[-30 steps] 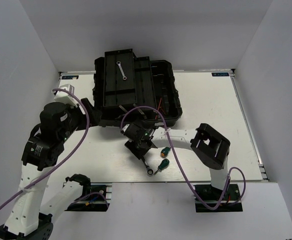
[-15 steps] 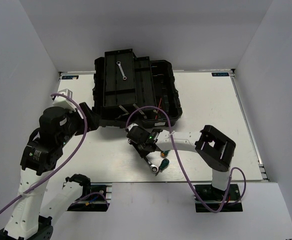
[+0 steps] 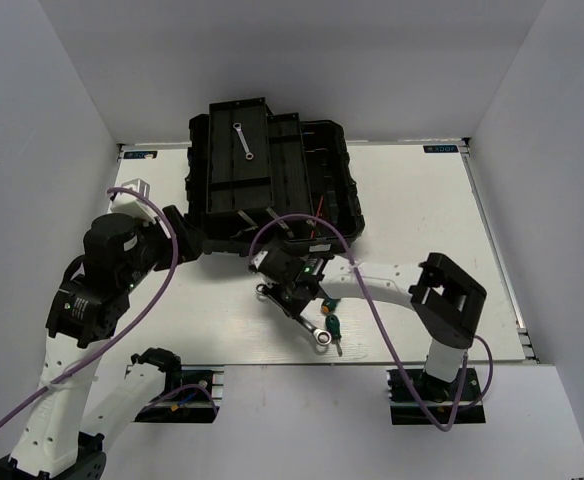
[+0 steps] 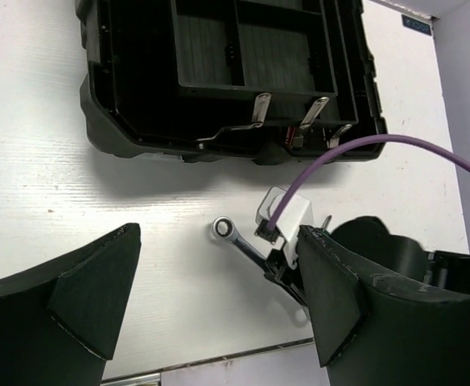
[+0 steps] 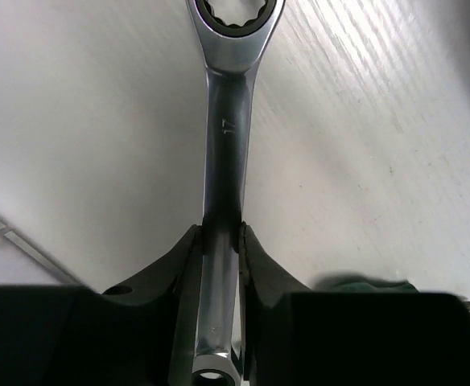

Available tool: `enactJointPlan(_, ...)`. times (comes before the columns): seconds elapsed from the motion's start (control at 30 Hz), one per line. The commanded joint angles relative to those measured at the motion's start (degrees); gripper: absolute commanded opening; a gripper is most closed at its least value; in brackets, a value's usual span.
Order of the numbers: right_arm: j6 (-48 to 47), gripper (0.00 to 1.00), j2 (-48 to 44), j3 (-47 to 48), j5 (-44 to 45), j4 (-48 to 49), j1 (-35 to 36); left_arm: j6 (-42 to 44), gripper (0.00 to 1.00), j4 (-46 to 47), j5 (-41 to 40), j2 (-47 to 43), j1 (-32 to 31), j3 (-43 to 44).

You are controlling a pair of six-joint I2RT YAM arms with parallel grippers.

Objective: Sort the tools into containers

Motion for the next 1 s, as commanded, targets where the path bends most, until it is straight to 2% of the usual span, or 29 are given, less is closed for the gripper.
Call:
enactJointPlan(0.0, -3.0, 0.00, -5.6, 6.0, -4.5, -2.8, -0.3, -0.3, 0.89, 2.4, 1.5, -0.3, 0.2, -0.1)
enactJointPlan(0.33, -5.8, 0.00, -10.5, 13.4, -10.8, -6.6, -0.1, 0.9, 0.89, 2.4, -1.4, -0.9, 0.2, 4.0)
enactJointPlan(0.53, -8.2, 0.00, -10.9, 26.7, -10.9, -7.8, -0.3, 1.4, 0.89, 5.4, -2.4, -3.2, 0.2, 4.0)
enactJointPlan(0.77, -9.5, 0.00, -4.6, 42.5, -6.4, -4.9, -3.1, 2.0, 0.89, 5.4, -1.8, -5.3, 0.2, 3.4)
enactJointPlan(0.97, -12.2, 0.00, 6.5, 59.3, -1.5, 1.5, -8.0, 1.4, 0.89, 4.8, -3.0, -5.9, 0.2, 3.4)
